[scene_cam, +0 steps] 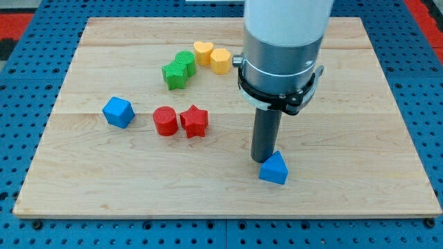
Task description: Slide the red star at the top of the red circle
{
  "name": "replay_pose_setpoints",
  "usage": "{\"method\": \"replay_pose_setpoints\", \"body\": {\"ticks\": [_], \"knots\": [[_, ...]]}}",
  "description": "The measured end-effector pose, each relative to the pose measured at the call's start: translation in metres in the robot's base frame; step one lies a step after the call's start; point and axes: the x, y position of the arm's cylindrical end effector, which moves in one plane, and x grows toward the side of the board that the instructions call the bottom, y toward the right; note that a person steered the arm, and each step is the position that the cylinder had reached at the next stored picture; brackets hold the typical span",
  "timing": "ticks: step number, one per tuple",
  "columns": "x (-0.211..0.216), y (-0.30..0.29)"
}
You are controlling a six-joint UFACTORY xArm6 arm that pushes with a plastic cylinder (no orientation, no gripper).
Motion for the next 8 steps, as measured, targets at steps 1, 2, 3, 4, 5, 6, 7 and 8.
{"method": "replay_pose_setpoints", "body": {"ticks": [1,2,3,4,5,6,7,8], "knots": [[0.012,-0.02],[0.036,0.026],[0.028,-0.002],[0.018,-0.039],[-0.027,-0.063],[-0.08,-0.044],[-0.124,-0.102],[-0.116,-0.167]]}}
